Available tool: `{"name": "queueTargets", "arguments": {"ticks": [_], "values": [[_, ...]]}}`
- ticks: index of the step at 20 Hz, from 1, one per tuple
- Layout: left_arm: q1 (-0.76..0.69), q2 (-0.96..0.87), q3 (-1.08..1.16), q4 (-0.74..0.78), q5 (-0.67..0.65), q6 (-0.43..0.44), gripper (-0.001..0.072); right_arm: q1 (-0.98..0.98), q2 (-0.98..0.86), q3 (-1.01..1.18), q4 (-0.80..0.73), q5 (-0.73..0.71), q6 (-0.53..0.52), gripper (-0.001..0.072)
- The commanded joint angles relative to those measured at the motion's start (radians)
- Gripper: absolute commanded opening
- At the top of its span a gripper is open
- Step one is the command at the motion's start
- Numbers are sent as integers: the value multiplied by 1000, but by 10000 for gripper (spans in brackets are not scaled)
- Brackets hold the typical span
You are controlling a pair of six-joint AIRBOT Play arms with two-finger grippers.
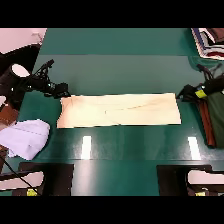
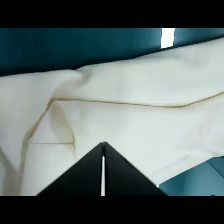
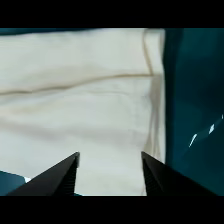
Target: Fold the shirts.
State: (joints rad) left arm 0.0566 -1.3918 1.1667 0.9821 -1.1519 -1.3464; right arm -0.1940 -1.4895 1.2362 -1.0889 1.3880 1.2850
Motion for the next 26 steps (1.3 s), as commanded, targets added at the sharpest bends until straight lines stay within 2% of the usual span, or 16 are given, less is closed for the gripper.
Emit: {"name": "queueTargets", "arguments": {"ticks": [1,4,8,9,10,12,13,16,20,26], "values": [[-23,2,9,-59,-28,12,24,-151,13,-132,27,23,-85,545],[-110,2,9,-63,16,0,25,-198,-46,-188,111,27,-166,530],[-241,-4,8,-63,126,-72,24,-134,-134,-168,210,25,-192,520],[-271,-10,8,-63,154,-96,24,-98,-156,-146,206,26,-191,475],[-304,-19,8,-63,174,-108,24,-71,-171,-127,206,25,-191,365],[-369,-48,11,-63,205,-121,23,-29,-180,-89,204,14,-197,71],[-398,-69,19,-63,222,-121,23,-16,-171,-67,204,8,-198,19],[-496,-165,79,-64,280,-124,23,-14,-89,-10,209,31,-175,18],[-592,-330,230,-75,280,-148,23,39,71,79,271,81,-104,17],[-637,-443,327,-77,250,-172,23,230,195,244,364,56,-35,18]]}}
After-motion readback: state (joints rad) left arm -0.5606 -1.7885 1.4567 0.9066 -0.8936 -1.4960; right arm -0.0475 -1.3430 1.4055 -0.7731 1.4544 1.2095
